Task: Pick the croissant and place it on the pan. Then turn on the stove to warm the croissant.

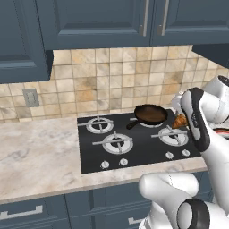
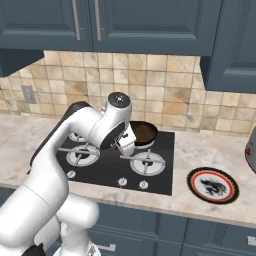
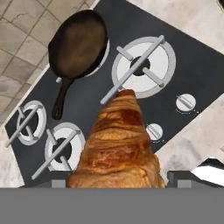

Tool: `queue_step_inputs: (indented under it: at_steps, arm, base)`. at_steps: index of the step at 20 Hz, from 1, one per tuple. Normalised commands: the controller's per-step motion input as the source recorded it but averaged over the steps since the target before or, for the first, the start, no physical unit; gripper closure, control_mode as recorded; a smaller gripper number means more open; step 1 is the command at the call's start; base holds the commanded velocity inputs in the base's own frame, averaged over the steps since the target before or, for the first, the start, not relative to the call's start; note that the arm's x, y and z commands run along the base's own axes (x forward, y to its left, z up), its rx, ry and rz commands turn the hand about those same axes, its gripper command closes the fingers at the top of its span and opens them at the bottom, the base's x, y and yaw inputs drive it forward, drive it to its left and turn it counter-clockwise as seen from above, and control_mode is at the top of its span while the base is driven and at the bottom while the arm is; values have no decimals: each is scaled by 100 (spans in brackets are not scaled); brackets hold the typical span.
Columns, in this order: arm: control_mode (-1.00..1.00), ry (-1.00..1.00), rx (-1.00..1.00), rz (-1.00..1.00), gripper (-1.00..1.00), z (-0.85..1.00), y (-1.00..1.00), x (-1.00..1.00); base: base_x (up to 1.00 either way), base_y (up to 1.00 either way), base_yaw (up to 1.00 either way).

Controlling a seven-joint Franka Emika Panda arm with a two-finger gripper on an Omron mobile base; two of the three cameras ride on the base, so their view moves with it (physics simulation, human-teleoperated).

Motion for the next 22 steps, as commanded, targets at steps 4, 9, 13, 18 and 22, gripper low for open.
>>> queue_step_inputs:
  at_steps: [4,9,13,18,22]
  arm:
    - [-100,3,0,9,100,0,34,27]
    - [-100,4,0,6,100,0,20,39]
    - [-100,3,0,9,100,0,0,40]
    - [-100,2,0,8,100,0,0,42]
    - [-100,0,0,7,100,-1,0,45]
  base:
    - [0,0,0]
    - [0,0,0]
    - [0,0,0]
    - [0,0,0]
    - [0,0,0]
